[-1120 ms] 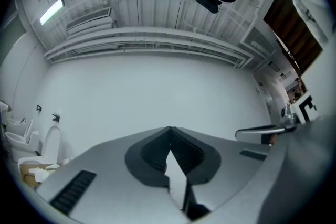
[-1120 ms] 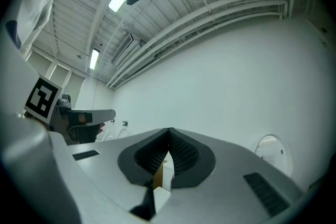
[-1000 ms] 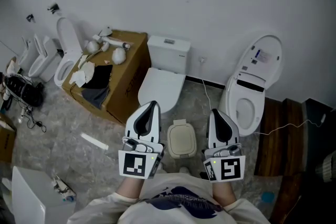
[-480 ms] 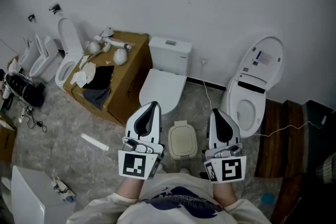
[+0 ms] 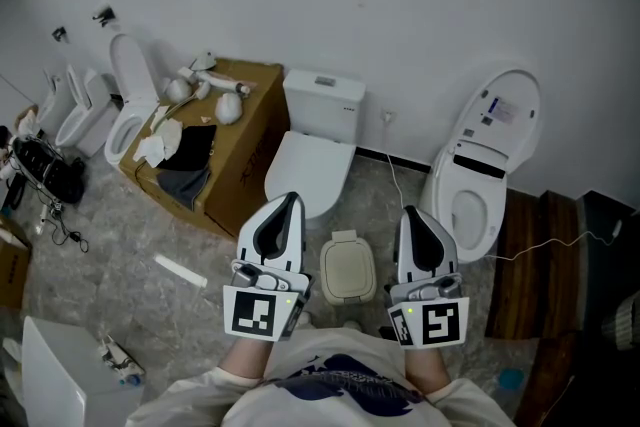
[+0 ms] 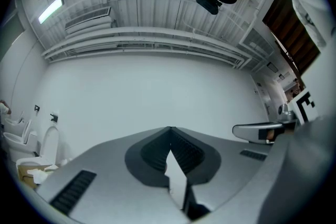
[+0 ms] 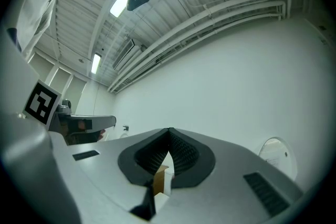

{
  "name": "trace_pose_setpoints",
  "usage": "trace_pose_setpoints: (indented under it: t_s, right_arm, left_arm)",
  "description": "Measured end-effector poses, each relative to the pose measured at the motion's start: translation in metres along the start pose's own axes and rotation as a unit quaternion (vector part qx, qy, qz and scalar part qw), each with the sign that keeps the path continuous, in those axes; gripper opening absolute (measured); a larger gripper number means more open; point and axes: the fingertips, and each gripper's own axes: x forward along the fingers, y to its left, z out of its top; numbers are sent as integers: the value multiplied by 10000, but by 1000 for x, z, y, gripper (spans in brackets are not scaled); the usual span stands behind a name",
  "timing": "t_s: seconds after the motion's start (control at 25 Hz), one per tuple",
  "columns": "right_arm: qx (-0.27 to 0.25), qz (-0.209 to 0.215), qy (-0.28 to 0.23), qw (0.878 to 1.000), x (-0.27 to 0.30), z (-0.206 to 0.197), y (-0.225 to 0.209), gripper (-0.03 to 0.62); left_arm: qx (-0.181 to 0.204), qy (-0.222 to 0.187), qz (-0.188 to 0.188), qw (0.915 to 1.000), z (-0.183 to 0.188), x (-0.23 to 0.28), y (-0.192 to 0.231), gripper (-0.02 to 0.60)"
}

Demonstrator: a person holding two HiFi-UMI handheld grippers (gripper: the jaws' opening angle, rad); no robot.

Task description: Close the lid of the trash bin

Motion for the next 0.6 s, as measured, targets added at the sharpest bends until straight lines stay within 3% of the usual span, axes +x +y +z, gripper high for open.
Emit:
trace_pose_setpoints:
  t_s: [0.6]
  right_arm:
    - [-187,-73,75,9998,6,-4,2,8]
  left_arm:
    - [-6,-10,52,10000,-1,3,7,-2]
